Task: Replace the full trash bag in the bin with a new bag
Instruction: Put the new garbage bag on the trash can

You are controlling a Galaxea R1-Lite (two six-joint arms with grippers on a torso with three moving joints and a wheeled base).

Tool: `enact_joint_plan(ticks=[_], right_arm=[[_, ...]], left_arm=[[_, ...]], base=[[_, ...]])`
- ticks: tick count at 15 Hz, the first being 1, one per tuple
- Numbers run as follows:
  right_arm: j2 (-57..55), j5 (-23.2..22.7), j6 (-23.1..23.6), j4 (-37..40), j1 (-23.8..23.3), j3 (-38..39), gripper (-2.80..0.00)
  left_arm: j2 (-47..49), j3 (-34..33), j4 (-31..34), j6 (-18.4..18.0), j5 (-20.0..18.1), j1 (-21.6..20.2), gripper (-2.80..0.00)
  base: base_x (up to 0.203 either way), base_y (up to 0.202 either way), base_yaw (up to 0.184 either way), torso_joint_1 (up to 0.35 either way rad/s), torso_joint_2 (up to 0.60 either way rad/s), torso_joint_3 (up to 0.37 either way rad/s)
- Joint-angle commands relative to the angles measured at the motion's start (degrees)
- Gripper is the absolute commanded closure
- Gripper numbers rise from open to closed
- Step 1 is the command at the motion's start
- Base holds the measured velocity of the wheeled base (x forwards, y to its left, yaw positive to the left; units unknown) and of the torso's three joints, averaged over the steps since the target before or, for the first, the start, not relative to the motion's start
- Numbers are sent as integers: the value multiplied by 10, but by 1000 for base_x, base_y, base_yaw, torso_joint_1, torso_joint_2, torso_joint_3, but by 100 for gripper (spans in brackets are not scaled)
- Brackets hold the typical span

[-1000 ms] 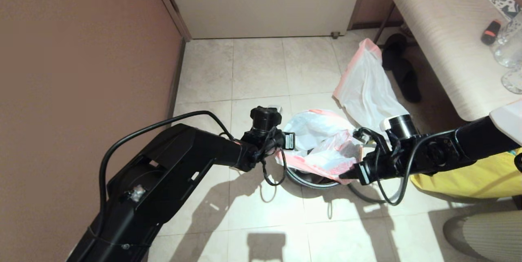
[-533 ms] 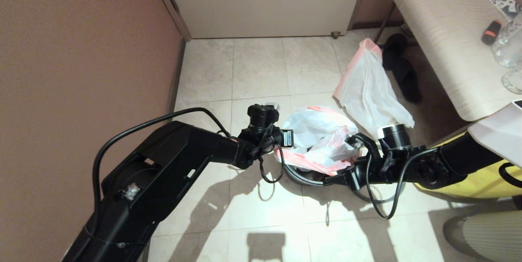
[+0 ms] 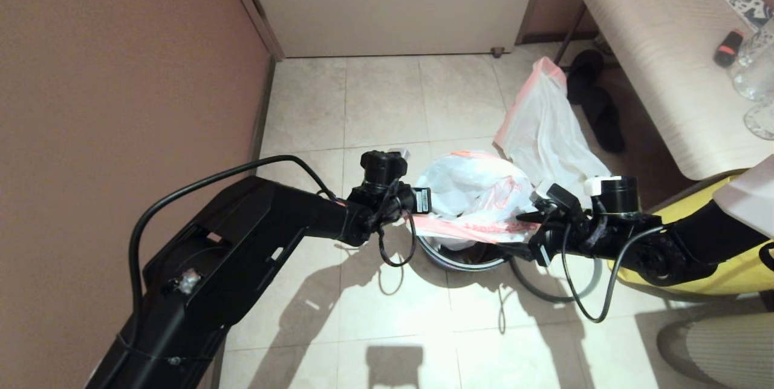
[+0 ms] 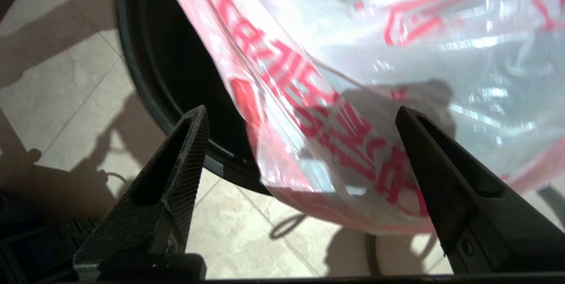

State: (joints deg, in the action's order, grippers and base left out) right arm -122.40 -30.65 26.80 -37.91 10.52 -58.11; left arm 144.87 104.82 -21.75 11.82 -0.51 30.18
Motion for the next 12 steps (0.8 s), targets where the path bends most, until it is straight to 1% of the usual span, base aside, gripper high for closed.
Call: enact_joint_plan(ticks=[1, 3, 4, 7, 9, 10, 12], right_arm=[[27, -2, 4, -7, 21, 4, -280], [24, -2, 15, -55, 36, 21, -280], [15, -1, 20, -63, 39, 21, -280], [-17, -2, 29, -99, 57, 17, -280], [-37, -7, 32, -129, 61, 2, -280], [-39, -15, 35, -138, 61, 1, -280], [-39, -28, 44, -142, 62, 5, -280]], left_arm=[[4, 4, -1, 0, 0, -6, 0], [7, 11, -1, 0, 0, -11, 0], [9, 13, -1, 0, 0, -12, 0], [9, 14, -1, 5, -1, -17, 0], [6, 13, -1, 8, -11, -18, 0], [4, 13, -1, 22, -15, -18, 0], [1, 14, 12, 30, -25, -19, 0]], base=[[0, 0, 0, 0, 0, 0], [0, 0, 0, 0, 0, 0], [0, 0, 0, 0, 0, 0], [0, 0, 0, 0, 0, 0], [0, 0, 0, 0, 0, 0], [0, 0, 0, 0, 0, 0], [0, 0, 0, 0, 0, 0]])
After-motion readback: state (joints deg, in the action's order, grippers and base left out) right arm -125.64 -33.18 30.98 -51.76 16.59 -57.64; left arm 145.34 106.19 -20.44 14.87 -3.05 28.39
